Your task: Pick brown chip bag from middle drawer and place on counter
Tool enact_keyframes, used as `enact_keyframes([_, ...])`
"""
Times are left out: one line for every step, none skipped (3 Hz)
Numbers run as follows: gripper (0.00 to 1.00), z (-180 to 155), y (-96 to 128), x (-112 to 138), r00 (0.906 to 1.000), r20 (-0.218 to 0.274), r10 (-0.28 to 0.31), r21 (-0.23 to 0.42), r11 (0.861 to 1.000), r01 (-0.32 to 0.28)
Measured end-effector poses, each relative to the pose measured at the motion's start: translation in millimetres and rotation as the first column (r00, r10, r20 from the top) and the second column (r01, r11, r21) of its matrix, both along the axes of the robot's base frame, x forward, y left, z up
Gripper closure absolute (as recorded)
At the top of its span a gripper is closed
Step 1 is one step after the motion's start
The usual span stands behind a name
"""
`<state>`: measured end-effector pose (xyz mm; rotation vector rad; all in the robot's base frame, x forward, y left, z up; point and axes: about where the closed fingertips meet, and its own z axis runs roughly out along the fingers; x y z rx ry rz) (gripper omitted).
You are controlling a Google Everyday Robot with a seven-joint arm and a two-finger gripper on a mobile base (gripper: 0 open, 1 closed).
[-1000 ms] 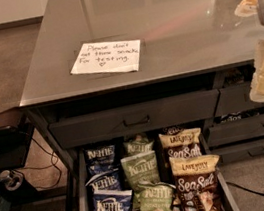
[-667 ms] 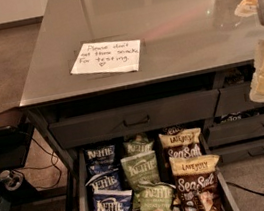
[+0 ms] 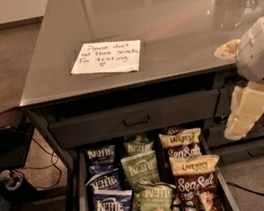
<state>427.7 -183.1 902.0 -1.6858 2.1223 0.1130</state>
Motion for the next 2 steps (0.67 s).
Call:
enact_keyframes([0.00, -51.6, 22.6, -4.2, 0.9996, 0.001, 0.030, 0.070, 0.997, -0.030])
enact_keyframes([0.00, -121.2, 48.7, -6.7, 0.9986, -0.001, 0.054, 0.118, 0.992, -0.053])
